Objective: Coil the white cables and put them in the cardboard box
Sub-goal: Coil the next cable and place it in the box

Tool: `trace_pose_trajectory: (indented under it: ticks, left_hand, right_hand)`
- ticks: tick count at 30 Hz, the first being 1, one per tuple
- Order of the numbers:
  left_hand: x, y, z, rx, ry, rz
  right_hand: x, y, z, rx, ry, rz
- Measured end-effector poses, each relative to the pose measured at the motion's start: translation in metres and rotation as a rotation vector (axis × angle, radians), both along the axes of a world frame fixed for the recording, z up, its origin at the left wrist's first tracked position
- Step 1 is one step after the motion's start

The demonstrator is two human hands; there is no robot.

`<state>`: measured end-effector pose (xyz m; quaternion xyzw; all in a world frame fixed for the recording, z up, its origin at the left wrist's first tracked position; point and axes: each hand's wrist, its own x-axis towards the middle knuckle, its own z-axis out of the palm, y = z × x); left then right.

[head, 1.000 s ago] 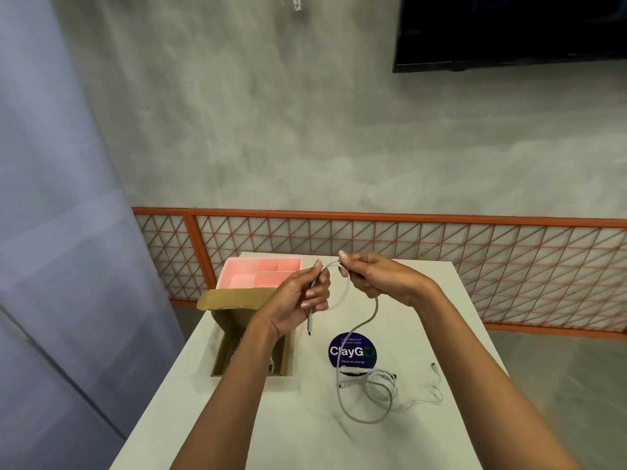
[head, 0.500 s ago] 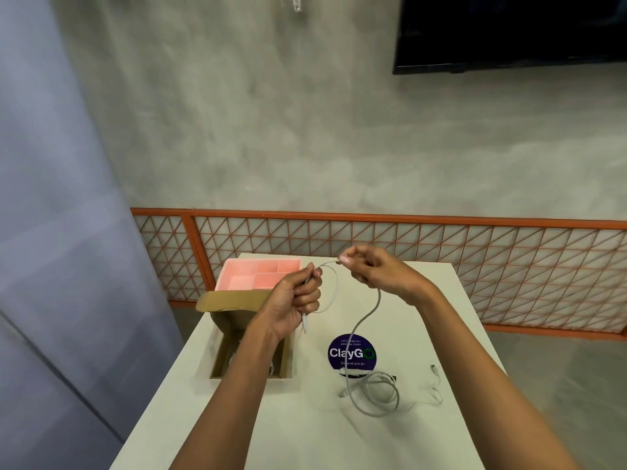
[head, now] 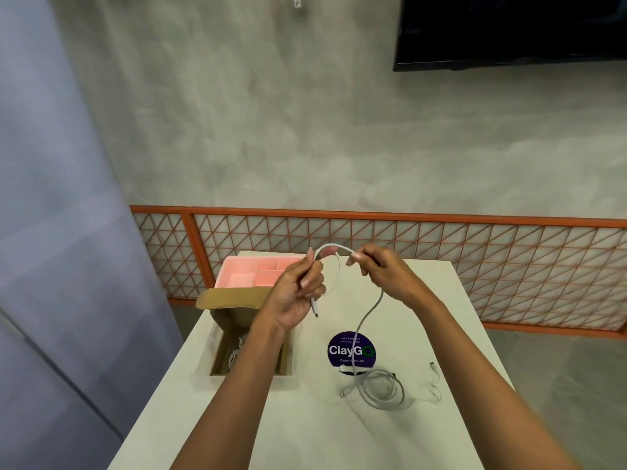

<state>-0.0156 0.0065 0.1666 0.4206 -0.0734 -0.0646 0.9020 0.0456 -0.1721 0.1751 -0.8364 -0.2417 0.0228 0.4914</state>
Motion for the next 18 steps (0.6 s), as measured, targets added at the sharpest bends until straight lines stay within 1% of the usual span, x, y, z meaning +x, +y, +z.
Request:
trace_pose_trajectory:
  ticks: [3, 6, 11, 14, 18]
  left_hand:
    - [0.006, 0.001, 0.002, 0.038, -0.011, 0.116]
    - [0.012, 0.001, 0.003, 0.041, -0.025, 0.179]
    - [0.017, -0.005, 0.003, 0.077, -0.058, 0.190]
    - [0.018, -0.007, -0.001, 0.166, -0.068, 0.210]
    - [0.017, -0.007, -0.003, 0.246, -0.082, 0.262]
  right_hand:
    - [-0.004, 0.004, -0.016, -0.020, 0.151, 0.113]
    - [-0.011, 0.010, -0.026, -0.120, 0.233, 0.183]
    - [-0.020, 0.025, -0.019, -0.329, 0.249, 0.284]
    - [-0.022, 0.030, -0.012, -0.431, 0.229, 0.327]
    - [-0.020, 0.029, -0.006, -0.500, 0.261, 0.321]
